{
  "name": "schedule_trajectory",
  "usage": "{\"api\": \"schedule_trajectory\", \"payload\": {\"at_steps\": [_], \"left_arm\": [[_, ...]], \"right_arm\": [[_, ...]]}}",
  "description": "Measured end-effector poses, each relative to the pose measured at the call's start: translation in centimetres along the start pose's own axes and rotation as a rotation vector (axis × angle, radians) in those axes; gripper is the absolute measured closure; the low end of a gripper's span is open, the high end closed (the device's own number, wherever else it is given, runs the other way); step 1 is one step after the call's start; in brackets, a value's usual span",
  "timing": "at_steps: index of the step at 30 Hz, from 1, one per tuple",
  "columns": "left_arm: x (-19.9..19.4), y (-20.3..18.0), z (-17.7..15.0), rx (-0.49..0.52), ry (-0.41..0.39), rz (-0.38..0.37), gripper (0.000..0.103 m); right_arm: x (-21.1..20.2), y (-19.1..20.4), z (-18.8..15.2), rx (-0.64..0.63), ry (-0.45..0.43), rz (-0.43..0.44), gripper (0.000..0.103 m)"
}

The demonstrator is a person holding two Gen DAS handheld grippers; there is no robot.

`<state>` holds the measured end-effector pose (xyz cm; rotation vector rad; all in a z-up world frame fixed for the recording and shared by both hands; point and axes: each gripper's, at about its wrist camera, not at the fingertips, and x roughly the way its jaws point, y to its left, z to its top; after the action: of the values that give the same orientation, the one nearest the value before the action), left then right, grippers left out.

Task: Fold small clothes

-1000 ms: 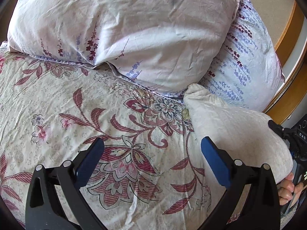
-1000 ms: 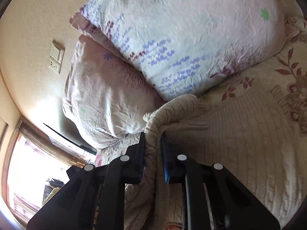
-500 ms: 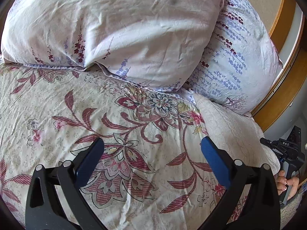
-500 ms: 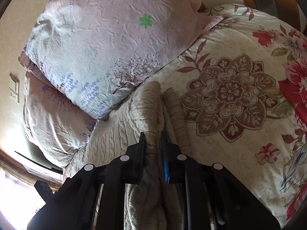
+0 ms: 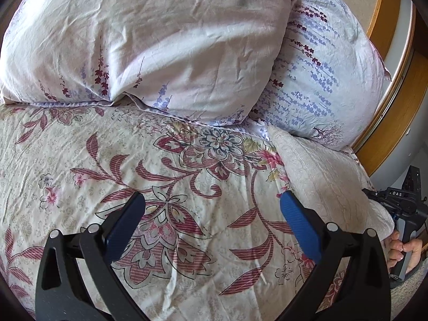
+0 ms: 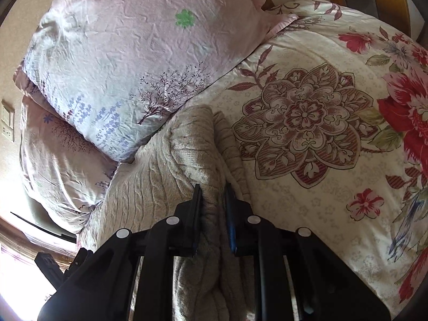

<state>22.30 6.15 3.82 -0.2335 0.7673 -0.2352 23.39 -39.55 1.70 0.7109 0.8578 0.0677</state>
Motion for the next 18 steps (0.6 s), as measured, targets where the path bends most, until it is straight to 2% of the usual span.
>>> {"api": "schedule_trajectory", "payload": {"at_steps": [5,10,12,14,15,16,18], "left_arm": [[-0.1,-2.5,-0.5,0.137,-0.01,0.144,0.002],[0.2,-3.7,-0.9,0.21,0.003,0.212,0.002],[0.3,-3.8,-0.9,0.218,0.005,0.226,0.002],[0.3,-3.8,-0.9,0.221,0.008,0.228,0.002],[0.3,-3.7,-0.9,0.223,0.01,0.227,0.002],[0.3,-3.8,-0.9,0.226,0.012,0.227,0.002],[0.4,-3.9,-0.9,0.229,0.014,0.225,0.002]], "right_arm": [[0.1,0.6,0.2,-0.039,-0.011,-0.048,0.086],[0.4,0.4,0.4,-0.025,-0.011,-0.068,0.085],[-0.1,0.5,0.3,-0.029,-0.011,-0.057,0.081],[-0.9,0.6,0.4,-0.022,-0.025,-0.053,0.069],[-1.2,0.5,0.6,-0.016,-0.033,-0.044,0.06],[-1.5,0.4,0.9,-0.007,-0.043,-0.037,0.055],[-1.4,0.2,1.7,0.017,-0.044,-0.022,0.055]]}}
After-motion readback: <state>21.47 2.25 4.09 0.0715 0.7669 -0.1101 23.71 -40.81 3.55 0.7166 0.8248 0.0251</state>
